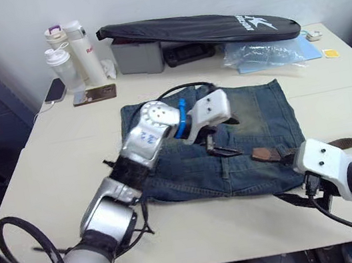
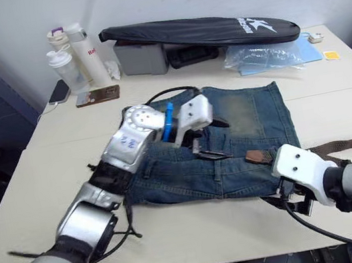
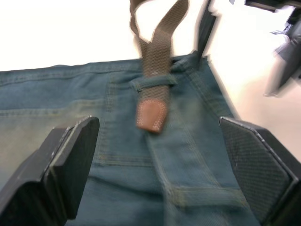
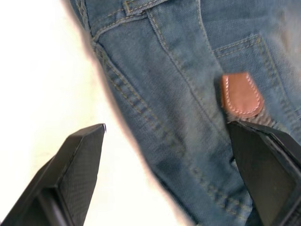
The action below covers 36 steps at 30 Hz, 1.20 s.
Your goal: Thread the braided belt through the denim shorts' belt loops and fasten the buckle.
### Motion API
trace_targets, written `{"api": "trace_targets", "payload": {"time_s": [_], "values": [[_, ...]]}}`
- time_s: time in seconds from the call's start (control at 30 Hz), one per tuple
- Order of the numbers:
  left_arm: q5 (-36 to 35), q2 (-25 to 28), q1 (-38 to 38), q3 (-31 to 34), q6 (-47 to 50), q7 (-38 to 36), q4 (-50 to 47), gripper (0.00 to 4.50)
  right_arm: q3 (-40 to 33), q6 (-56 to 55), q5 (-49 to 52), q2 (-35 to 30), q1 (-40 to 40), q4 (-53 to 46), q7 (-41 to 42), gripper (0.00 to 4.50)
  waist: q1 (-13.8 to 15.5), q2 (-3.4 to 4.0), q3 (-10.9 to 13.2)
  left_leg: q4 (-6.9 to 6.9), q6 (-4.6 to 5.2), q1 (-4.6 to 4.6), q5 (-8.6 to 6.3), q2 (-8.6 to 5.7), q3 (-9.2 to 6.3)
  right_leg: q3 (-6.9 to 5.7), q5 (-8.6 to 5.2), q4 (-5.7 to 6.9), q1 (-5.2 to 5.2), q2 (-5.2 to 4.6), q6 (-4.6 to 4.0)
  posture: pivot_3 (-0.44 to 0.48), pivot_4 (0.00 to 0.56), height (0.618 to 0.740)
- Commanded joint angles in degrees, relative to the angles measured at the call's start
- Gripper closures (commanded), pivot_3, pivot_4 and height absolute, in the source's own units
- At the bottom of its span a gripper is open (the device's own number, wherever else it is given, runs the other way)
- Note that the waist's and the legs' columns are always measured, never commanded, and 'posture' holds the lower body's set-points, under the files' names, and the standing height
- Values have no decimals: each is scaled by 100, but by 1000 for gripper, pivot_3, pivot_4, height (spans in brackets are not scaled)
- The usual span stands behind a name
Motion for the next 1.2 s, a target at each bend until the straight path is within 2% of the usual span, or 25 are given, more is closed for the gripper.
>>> {"api": "trace_targets", "payload": {"time_s": [0.03,0.17,0.3,0.57,0.67,0.7,0.73,0.9,1.07,1.2], "values": [[415,-446,-358,-174,-740,180,1142,0,-236,237,-49,146,23,-453,-353,67,-4,0,0,0,1,-4,0,0,0,0,0,2,-2,0,0,0,150,622],[721,-1049,-636,-169,-1413,434,2210,0,-257,452,-120,389,107,-633,-735,67,-14,-1,1,2,5,-15,2,1,-4,6,0,1,-11,-2,0,0,150,622],[925,-1464,-819,-44,-1679,740,2872,0,-303,634,-137,557,162,-776,-978,67,-18,-1,1,1,6,-17,3,3,-10,4,-1,-5,-17,3,0,0,150,622],[1267,-1793,-897,74,-1666,1192,3524,0,-416,723,-63,628,178,-845,-1145,67,-24,-1,1,-1,10,-10,0,0,-18,4,-1,-4,-20,7,0,0,150,622],[1453,-1793,-873,42,-1688,1372,3667,726,-421,742,-50,593,92,-808,-1141,0,-25,-1,1,0,11,-2,0,1,-19,2,-1,0,-25,9,1,0,150,622],[1473,-1785,-869,56,-1692,1366,3687,1258,-391,740,-44,574,25,-767,-1148,0,-25,-1,1,0,11,-3,0,0,-19,3,-1,2,-24,8,1,0,150,622],[1473,-1778,-865,85,-1696,1333,3696,1458,-344,738,-39,562,-50,-720,-1160,0,-25,-1,1,0,11,-3,0,0,-19,3,-1,3,-24,8,1,0,150,622],[1423,-1749,-862,277,-1628,1111,3630,3233,94,738,-171,542,-438,-452,-1354,0,-28,-1,1,0,11,3,0,0,-19,1,-1,7,-23,7,1,0,150,622],[1360,-1667,-945,531,-1546,1089,3518,3386,919,763,-510,638,-804,102,-1745,0,-29,-1,1,0,11,2,-1,0,-18,1,-1,9,-29,4,0,0,150,622],[1281,-1607,-980,705,-1441,1050,3402,3407,1231,780,-581,834,-860,377,-1897,0,-31,-1,1,1,11,-1,0,0,-16,0,-1,20,-36,3,0,0,150,622]]}}
